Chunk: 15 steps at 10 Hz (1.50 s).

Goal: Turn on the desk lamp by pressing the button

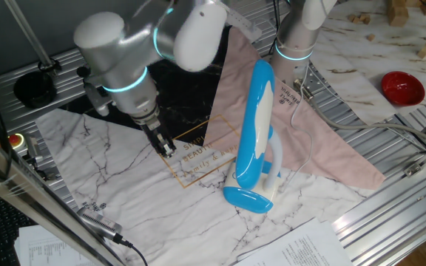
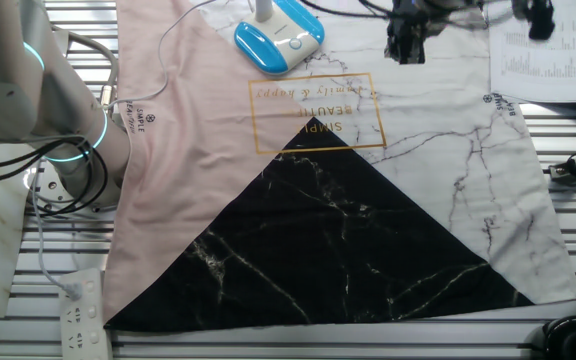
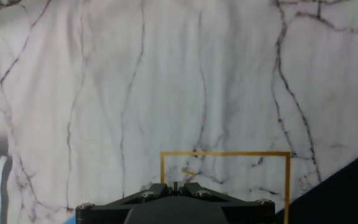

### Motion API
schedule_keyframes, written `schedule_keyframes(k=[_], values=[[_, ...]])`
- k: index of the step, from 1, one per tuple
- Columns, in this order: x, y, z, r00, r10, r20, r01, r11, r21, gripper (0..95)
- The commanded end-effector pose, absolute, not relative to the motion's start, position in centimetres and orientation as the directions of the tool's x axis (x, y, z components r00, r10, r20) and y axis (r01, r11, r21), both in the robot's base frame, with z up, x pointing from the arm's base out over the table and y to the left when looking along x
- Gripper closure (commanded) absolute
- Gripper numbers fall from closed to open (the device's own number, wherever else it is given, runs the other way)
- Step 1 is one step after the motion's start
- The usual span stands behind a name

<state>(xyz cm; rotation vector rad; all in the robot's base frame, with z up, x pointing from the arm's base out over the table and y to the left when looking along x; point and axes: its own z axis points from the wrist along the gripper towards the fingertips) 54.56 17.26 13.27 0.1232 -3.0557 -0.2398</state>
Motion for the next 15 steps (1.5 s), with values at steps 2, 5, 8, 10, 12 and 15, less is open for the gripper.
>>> schedule_keyframes(k=[2, 5, 8, 10, 12, 15], values=[[56.1, 19.0, 12.9, -0.997, -0.077, 0.011, -0.076, 0.997, 0.026, 95.0], [56.8, 20.1, 13.1, -0.998, -0.068, 0.014, -0.067, 0.997, 0.025, 95.0], [56.9, 20.2, 13.1, -0.997, -0.069, 0.018, -0.068, 0.997, 0.025, 95.0], [56.9, 20.2, 13.1, -0.997, -0.072, 0.019, -0.071, 0.997, 0.028, 95.0], [56.9, 20.2, 13.1, -0.998, -0.061, 0.035, -0.06, 0.998, 0.03, 95.0], [56.9, 20.2, 13.1, -0.996, -0.061, 0.065, -0.056, 0.995, 0.077, 95.0]])
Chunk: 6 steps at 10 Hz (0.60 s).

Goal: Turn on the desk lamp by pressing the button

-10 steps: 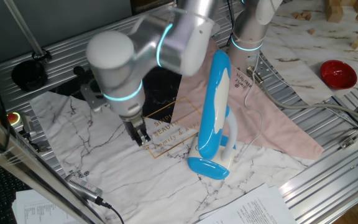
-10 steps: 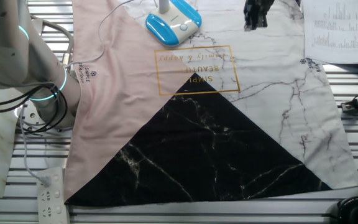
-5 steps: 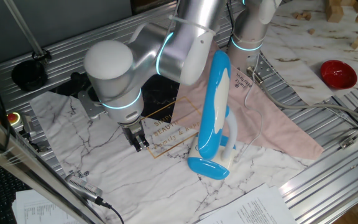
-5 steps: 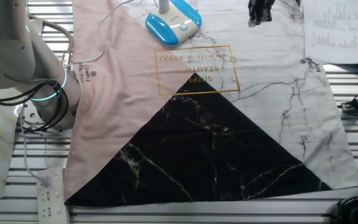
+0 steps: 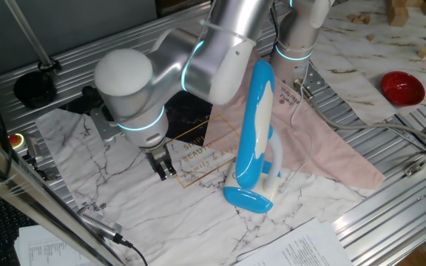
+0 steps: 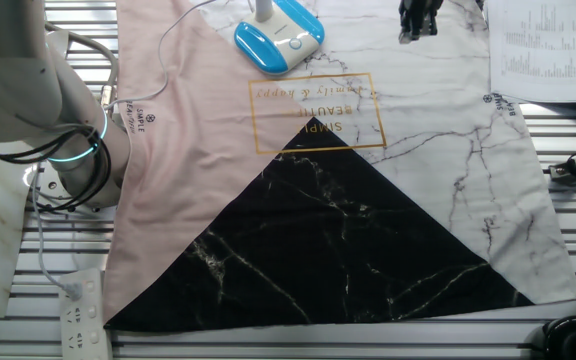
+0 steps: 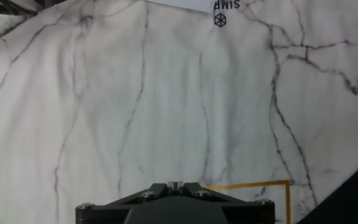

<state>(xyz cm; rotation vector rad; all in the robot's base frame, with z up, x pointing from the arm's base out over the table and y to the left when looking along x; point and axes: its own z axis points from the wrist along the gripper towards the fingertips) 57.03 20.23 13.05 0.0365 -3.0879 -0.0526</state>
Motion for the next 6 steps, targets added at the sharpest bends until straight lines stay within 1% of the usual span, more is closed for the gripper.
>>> schedule_keyframes(k=[1, 6], values=[[56.87, 20.17, 13.12, -0.994, -0.085, 0.066, -0.079, 0.993, 0.093, 95.0], [56.87, 20.17, 13.12, -0.969, -0.229, 0.086, -0.22, 0.97, 0.103, 95.0]])
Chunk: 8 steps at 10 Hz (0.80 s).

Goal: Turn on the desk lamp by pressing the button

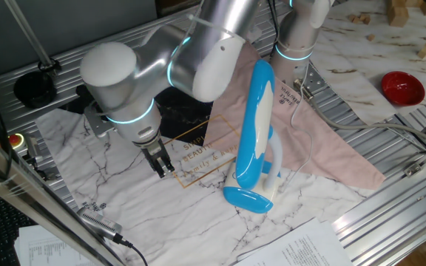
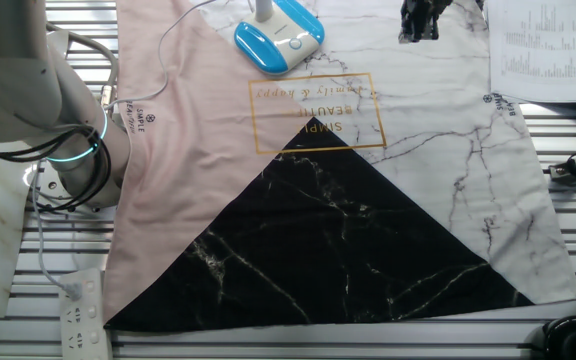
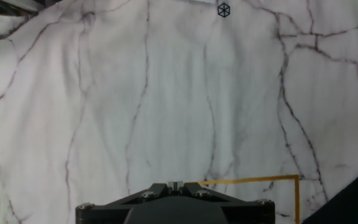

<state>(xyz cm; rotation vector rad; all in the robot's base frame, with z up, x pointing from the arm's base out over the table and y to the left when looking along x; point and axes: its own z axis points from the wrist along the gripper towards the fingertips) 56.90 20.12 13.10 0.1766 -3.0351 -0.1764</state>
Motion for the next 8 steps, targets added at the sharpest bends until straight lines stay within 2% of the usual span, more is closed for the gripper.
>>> schedule_keyframes(k=[1, 3, 6, 8], values=[[56.87, 20.17, 13.12, -0.966, -0.243, 0.083, -0.234, 0.967, 0.104, 95.0], [56.87, 20.17, 13.12, -0.952, -0.298, 0.076, -0.288, 0.95, 0.118, 95.0], [56.87, 20.17, 13.12, -0.948, -0.308, 0.075, -0.294, 0.943, 0.155, 95.0], [56.87, 20.17, 13.12, -0.966, -0.25, 0.056, -0.218, 0.916, 0.337, 95.0]])
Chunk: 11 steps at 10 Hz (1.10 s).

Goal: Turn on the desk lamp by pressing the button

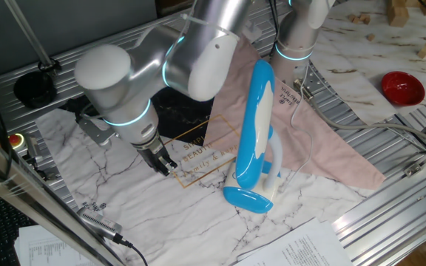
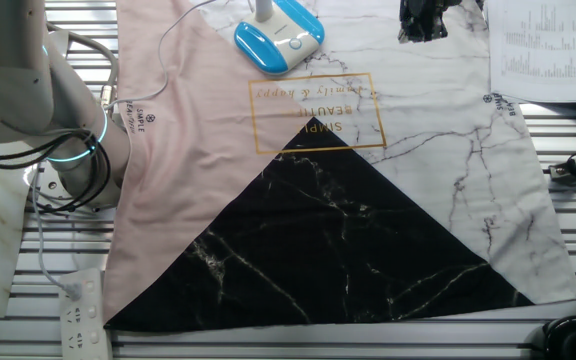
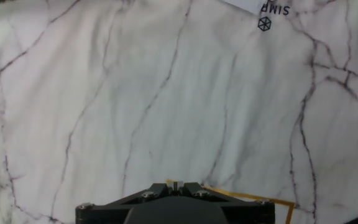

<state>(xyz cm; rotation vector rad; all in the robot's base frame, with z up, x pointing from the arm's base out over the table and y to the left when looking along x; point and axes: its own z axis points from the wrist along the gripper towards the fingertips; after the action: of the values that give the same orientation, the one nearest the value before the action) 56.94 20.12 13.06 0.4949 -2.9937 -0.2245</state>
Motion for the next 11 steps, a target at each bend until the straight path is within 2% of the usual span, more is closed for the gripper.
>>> schedule_keyframes(k=[1, 4, 6, 8, 11], values=[[56.87, 20.17, 13.12, -0.968, -0.244, 0.062, -0.208, 0.913, 0.351, 95.0], [56.87, 20.17, 13.12, -0.97, -0.232, 0.067, -0.177, 0.873, 0.455, 95.0], [56.87, 20.17, 13.12, -0.973, -0.208, 0.096, -0.138, 0.868, 0.478, 95.0], [56.87, 20.17, 13.12, -0.968, -0.229, 0.107, -0.154, 0.87, 0.469, 95.0], [56.87, 20.17, 13.12, -0.963, -0.242, 0.123, -0.183, 0.914, 0.363, 95.0]])
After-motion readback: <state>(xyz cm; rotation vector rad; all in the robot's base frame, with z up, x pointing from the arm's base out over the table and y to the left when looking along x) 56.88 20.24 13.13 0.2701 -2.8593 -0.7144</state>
